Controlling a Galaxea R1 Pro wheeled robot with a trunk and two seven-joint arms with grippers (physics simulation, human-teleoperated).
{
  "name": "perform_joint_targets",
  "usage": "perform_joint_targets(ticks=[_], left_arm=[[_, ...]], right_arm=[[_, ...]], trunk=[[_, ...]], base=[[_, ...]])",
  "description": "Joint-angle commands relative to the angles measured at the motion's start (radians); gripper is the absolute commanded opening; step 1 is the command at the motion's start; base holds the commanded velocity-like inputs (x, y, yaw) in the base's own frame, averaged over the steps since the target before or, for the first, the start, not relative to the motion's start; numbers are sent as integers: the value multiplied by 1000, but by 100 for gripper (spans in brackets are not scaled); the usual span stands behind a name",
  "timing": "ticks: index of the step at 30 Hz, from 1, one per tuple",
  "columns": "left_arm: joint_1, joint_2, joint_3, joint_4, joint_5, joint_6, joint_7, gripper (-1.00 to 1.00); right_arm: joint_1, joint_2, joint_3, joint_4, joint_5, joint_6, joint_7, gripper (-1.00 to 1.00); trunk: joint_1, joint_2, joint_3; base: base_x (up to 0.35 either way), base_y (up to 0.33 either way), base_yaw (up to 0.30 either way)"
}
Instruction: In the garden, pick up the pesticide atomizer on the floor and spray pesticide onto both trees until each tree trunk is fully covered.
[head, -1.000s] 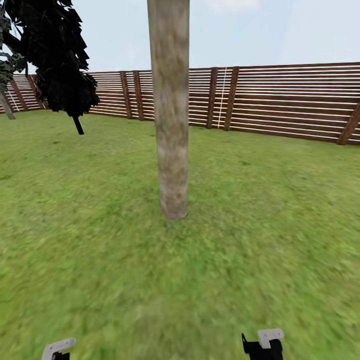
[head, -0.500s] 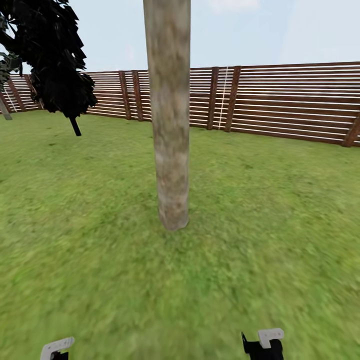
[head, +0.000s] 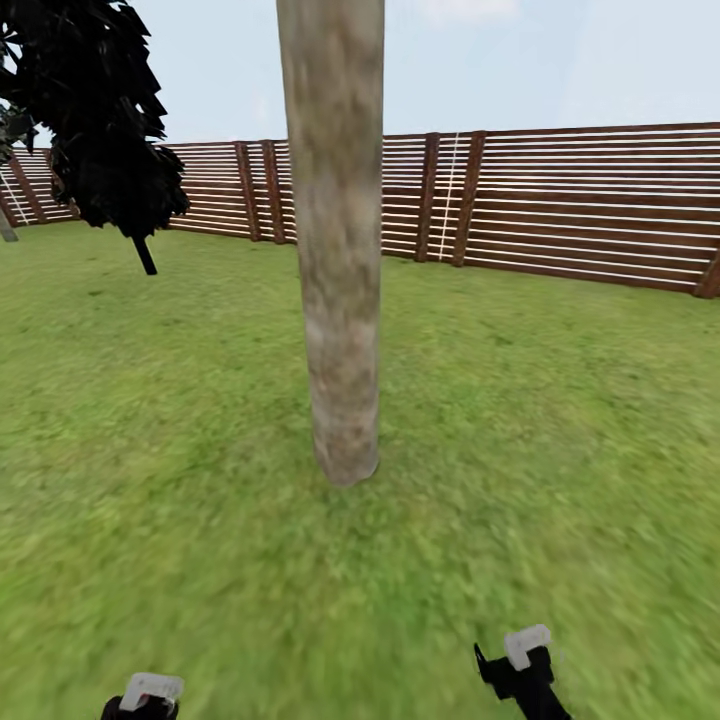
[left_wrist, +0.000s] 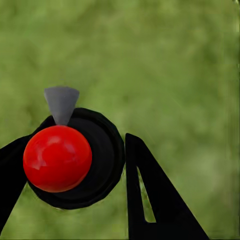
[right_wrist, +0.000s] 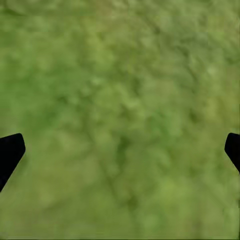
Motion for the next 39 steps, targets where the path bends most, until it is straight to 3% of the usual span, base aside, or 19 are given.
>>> perform_joint_targets(ticks=[1, 2, 3, 4, 7, 9, 11, 14, 17, 19, 20, 26, 29, 32, 34, 39], left_arm=[[-2, 7, -2, -11, -39, 2, -42, -100], [-6, 11, -4, -35, -84, 4, -85, -100], [-8, 12, -5, -56, -116, 5, -115, -100], [-11, 13, -5, -96, -173, 8, -175, -100], [-18, 13, -4, -209, -323, 21, -388, -100], [-28, 12, -4, -286, -410, 67, -505, -100], [-33, 12, -5, -379, -506, 148, -629, -100], [-34, 8, -5, -490, -622, 194, -761, -100], [-34, 1, -3, -532, -659, 204, -817, -100], [-34, -2, -4, -553, -667, 222, -829, -100], [-34, -4, -5, -565, -667, 235, -833, -100], [-34, -18, -13, -595, -680, 248, -842, -100], [-34, -38, -83, -598, -682, 250, -843, -100], [-34, -87, -123, -610, -684, 249, -842, -100], [-34, -119, -143, -619, -685, 249, -841, -100], [-32, -116, -134, -647, -703, 226, -859, -100]], right_arm=[[0, 0, 15, -60, 85, 2, 80, 100], [0, 1, 24, -115, 151, 3, 177, 100], [0, 1, 27, -149, 180, 7, 242, 100], [-1, 2, 31, -196, 207, 24, 342, 100], [-43, 9, 52, -259, 234, 94, 590, 100], [-96, 16, 122, -273, 237, 110, 703, 100], [-140, 40, 233, -281, 237, 144, 764, 100], [-178, 118, 354, -291, 238, 233, 818, 100], [-189, 149, 388, -342, 237, 257, 886, 100], [-192, 157, 395, -363, 237, 264, 936, 100], [-192, 159, 396, -369, 237, 265, 958, -100], [-193, 163, 398, -374, 237, 266, 983, -100], [-193, 174, 425, -374, 237, 266, 984, -100], [-193, 185, 501, -374, 236, 267, 984, -100], [-193, 186, 518, -374, 235, 266, 984, -100], [-211, 205, 527, -347, 238, 277, 996, -100]], trunk=[[0, 0, 0], [0, 0, 0], [0, 0, 0], [0, 0, 0], [0, 0, 0], [0, 0, 0], [0, 0, 0], [0, 0, 0], [0, 0, 0], [0, 0, 0], [0, 0, 0], [0, 0, 0], [0, 0, 0], [0, 0, 0], [0, 0, 0], [0, 0, 0]], base=[[337, 0, 0], [336, 0, 0], [336, 0, 0], [335, 0, 0], [336, 0, 0], [332, 0, 0], [224, 0, 0], [46, 0, 0], [8, 0, 0], [2, 0, 0], [0, 0, 0], [0, 0, 0], [0, 0, 0], [0, 0, 0], [0, 0, 0], [0, 0, 0]])
